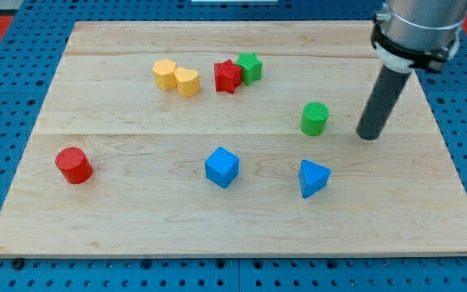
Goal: Move green circle to center
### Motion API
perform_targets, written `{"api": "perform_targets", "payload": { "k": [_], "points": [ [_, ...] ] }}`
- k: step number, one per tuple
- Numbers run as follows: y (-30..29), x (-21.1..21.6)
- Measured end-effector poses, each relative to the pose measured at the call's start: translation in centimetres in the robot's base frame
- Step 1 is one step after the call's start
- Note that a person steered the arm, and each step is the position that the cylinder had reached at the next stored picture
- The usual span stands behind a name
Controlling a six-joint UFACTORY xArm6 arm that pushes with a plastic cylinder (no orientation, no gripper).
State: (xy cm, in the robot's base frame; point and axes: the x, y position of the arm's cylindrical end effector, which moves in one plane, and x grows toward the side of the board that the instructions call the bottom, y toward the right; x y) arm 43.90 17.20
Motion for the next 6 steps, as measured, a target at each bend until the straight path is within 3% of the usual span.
{"api": "perform_targets", "payload": {
  "k": [4, 6],
  "points": [
    [-9.8, -3.1],
    [-12.0, -2.9]
  ]
}}
